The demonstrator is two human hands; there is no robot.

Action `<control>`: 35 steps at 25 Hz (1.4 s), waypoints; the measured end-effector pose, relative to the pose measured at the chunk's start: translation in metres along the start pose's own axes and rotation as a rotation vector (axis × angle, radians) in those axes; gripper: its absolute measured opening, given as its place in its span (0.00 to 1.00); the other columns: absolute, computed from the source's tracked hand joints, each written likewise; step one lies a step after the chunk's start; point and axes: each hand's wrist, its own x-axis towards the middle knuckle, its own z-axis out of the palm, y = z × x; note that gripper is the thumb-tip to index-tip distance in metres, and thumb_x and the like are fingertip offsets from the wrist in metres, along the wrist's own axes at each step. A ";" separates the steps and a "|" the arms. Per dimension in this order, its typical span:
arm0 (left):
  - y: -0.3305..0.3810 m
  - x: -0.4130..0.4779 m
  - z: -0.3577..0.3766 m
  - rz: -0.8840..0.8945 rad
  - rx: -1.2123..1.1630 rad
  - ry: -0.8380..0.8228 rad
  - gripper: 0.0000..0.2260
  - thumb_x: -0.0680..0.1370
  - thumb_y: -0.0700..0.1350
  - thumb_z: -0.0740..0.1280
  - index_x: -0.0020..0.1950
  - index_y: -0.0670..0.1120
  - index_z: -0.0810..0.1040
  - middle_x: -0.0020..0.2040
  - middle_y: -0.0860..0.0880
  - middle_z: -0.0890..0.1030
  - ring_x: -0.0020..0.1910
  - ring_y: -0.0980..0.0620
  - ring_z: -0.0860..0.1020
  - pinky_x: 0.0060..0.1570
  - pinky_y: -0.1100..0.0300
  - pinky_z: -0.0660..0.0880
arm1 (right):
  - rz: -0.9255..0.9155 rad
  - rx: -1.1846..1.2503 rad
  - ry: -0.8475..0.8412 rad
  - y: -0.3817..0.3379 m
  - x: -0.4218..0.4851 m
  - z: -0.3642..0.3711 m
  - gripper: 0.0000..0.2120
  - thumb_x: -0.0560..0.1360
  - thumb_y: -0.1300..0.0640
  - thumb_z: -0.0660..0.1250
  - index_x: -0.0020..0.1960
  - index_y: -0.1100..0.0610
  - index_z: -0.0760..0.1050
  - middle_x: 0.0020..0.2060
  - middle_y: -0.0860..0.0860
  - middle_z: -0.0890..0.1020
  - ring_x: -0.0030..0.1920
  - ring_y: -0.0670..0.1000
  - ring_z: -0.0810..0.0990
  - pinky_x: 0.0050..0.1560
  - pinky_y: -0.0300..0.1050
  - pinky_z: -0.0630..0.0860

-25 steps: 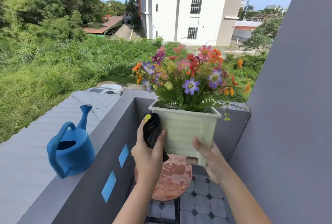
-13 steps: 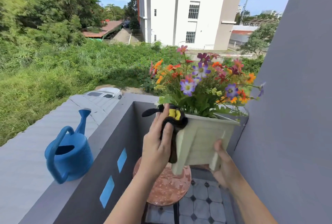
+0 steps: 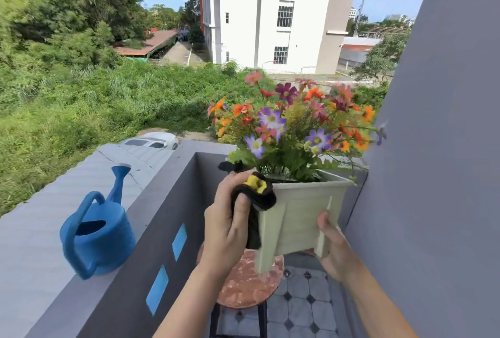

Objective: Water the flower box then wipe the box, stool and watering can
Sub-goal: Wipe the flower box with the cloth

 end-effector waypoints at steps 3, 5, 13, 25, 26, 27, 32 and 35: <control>-0.004 0.000 -0.003 0.047 0.047 -0.036 0.10 0.79 0.58 0.54 0.57 0.65 0.72 0.46 0.60 0.80 0.43 0.66 0.77 0.45 0.78 0.68 | -0.003 0.029 -0.021 -0.001 -0.002 0.002 0.44 0.48 0.32 0.78 0.58 0.53 0.74 0.51 0.49 0.85 0.56 0.49 0.81 0.54 0.50 0.80; -0.020 0.013 -0.010 -0.081 0.096 0.065 0.10 0.78 0.56 0.55 0.56 0.65 0.71 0.41 0.65 0.80 0.40 0.65 0.77 0.40 0.75 0.68 | 0.001 0.050 -0.065 -0.003 -0.006 0.005 0.45 0.48 0.32 0.77 0.59 0.53 0.73 0.51 0.48 0.85 0.54 0.48 0.83 0.48 0.46 0.82; -0.031 0.002 -0.003 -0.715 0.028 0.190 0.26 0.78 0.60 0.52 0.70 0.46 0.69 0.69 0.46 0.73 0.68 0.45 0.69 0.69 0.46 0.64 | -0.056 0.074 -0.074 -0.009 -0.002 0.012 0.47 0.44 0.33 0.79 0.57 0.54 0.73 0.46 0.46 0.86 0.48 0.45 0.84 0.41 0.42 0.81; -0.021 -0.030 0.001 0.389 0.165 -0.084 0.17 0.82 0.51 0.54 0.69 0.67 0.65 0.66 0.71 0.70 0.72 0.58 0.66 0.69 0.59 0.63 | -0.053 0.075 0.130 0.009 0.009 0.022 0.45 0.47 0.32 0.78 0.60 0.49 0.75 0.58 0.50 0.82 0.62 0.52 0.78 0.58 0.51 0.78; -0.031 -0.034 0.000 0.519 0.324 -0.076 0.17 0.83 0.49 0.54 0.69 0.65 0.65 0.66 0.65 0.72 0.72 0.55 0.66 0.69 0.56 0.63 | -0.080 0.067 0.133 0.008 0.009 0.025 0.40 0.48 0.32 0.78 0.56 0.47 0.78 0.54 0.49 0.84 0.60 0.51 0.79 0.58 0.51 0.77; -0.038 -0.039 0.001 0.609 0.516 -0.046 0.16 0.83 0.46 0.53 0.68 0.60 0.66 0.63 0.59 0.76 0.68 0.50 0.69 0.66 0.51 0.64 | -0.108 0.039 0.149 0.006 0.010 0.031 0.34 0.51 0.33 0.77 0.53 0.45 0.79 0.51 0.46 0.85 0.58 0.48 0.81 0.60 0.54 0.75; -0.036 -0.028 0.021 0.508 0.896 0.134 0.12 0.83 0.41 0.50 0.56 0.48 0.73 0.66 0.50 0.71 0.67 0.43 0.68 0.67 0.46 0.59 | -0.216 -0.071 0.194 0.013 0.010 0.059 0.38 0.60 0.32 0.73 0.63 0.51 0.74 0.57 0.48 0.83 0.60 0.47 0.79 0.68 0.60 0.69; -0.050 -0.036 0.014 0.621 0.990 0.013 0.14 0.82 0.39 0.51 0.57 0.50 0.75 0.66 0.52 0.73 0.64 0.48 0.72 0.65 0.48 0.59 | -0.237 0.013 0.232 0.011 0.015 0.069 0.40 0.59 0.33 0.73 0.65 0.52 0.72 0.59 0.51 0.81 0.62 0.50 0.78 0.69 0.60 0.67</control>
